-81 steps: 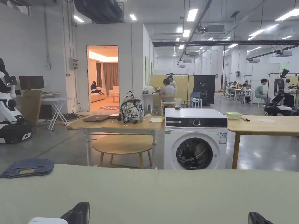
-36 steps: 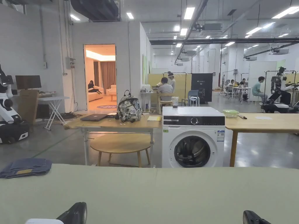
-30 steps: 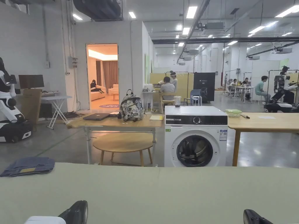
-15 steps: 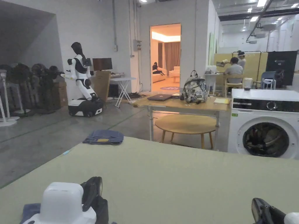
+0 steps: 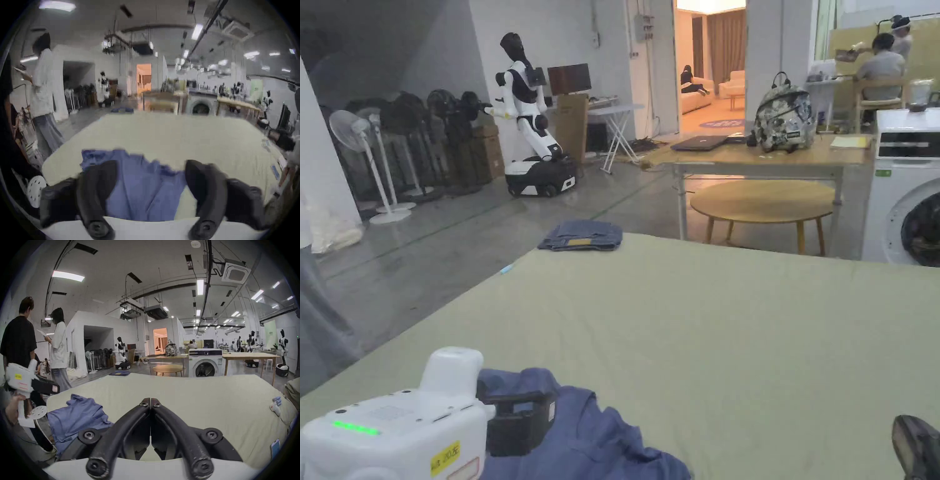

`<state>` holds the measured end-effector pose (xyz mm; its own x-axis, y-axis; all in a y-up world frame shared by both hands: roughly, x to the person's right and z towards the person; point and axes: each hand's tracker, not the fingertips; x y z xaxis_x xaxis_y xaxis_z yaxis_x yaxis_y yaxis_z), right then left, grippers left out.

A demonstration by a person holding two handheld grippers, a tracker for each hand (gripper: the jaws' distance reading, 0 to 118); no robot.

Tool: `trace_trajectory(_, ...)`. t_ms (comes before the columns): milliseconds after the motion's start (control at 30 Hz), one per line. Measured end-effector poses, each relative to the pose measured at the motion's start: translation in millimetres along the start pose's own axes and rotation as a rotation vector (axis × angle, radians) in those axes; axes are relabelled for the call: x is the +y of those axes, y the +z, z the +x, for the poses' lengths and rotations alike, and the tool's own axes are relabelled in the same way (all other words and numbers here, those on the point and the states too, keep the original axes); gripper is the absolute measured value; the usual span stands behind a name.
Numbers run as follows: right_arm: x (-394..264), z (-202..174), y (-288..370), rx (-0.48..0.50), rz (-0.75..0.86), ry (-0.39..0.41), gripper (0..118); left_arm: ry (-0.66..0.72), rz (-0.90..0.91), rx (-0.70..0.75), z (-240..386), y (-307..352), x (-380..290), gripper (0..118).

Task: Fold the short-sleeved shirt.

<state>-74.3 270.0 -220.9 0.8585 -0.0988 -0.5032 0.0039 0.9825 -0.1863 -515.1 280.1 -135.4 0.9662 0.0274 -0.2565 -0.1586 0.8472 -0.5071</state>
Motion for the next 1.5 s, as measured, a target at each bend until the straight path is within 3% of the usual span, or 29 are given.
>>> trace_trajectory(200,-28.6,9.0,-17.4,-0.038,-0.13,0.014,0,0.033,-0.287,-0.096,-40.1,-121.9,-44.3,95)
trace_trajectory(267,-32.6,12.0,-19.9,-0.043,-0.156,0.023,0,0.005,-0.392,-0.091,-39.5,-159.8,-65.9,89)
trace_trajectory(333,-35.5,16.0,-20.9,-0.054,-0.172,0.028,0,-0.031,-0.53,-0.01,-43.0,-198.4,-92.7,68)
trace_trajectory(367,-36.2,18.2,-20.8,-0.055,-0.177,0.027,0,-0.03,-0.479,0.001,-43.3,-193.7,-95.5,67)
trace_trajectory(400,-36.5,20.6,-19.1,-0.061,-0.183,0.022,0,-0.001,-0.354,-0.032,-41.4,-182.6,-88.2,59)
trace_trajectory(433,-37.7,22.5,-18.4,-0.07,-0.183,0.012,0,0.011,-0.412,-0.016,-38.0,-180.4,-85.9,47)
trace_trajectory(500,-39.9,27.8,-18.4,-0.069,-0.186,-0.05,0,0.004,-0.417,-0.07,-38.4,-179.0,-82.5,1)
trace_trajectory(567,-39.6,32.7,-16.0,-0.044,-0.196,-0.099,0,0.003,-0.428,-0.039,-36.6,-183.1,-78.7,1)
trace_trajectory(633,-37.6,36.0,-8.3,-0.053,-0.181,-0.092,0,0.069,-0.432,-0.05,-42.7,-178.8,-69.3,1)
trace_trajectory(733,-32.2,43.1,2.0,-0.06,-0.168,-0.076,0,0.339,-0.338,-0.116,-66.8,-151.3,-23.7,1)
trace_trajectory(867,-35.2,55.5,17.3,-0.072,-0.177,-0.067,0,0.162,-0.077,0.02,-78.9,-85.5,85.0,1)
trace_trajectory(967,-41.2,65.2,25.9,-0.098,-0.179,-0.11,0,0.153,0.123,0.019,-79.0,-34.1,162.2,1)
trace_trajectory(1033,-42.3,72.9,31.1,-0.088,-0.184,-0.175,0,0.107,0.245,-0.019,-63.1,-6.2,208.4,1)
trace_trajectory(1133,-41.0,79.2,40.8,-0.102,-0.172,-0.189,0,-0.02,0.298,-0.022,-4.2,17.7,250.7,1)
trace_trajectory(1200,-38.7,81.0,49.9,-0.125,-0.157,-0.184,0,-0.092,0.324,-0.028,35.0,12.5,252.9,1)
trace_trajectory(1267,-36.6,85.6,59.4,-0.136,-0.15,-0.191,0,-0.103,0.282,-0.126,58.0,-17.8,244.8,1)
trace_trajectory(1500,-33.1,106.3,103.9,-0.247,-0.134,-0.193,0,-0.069,-0.081,-0.57,244.2,-126.4,46.6,1)
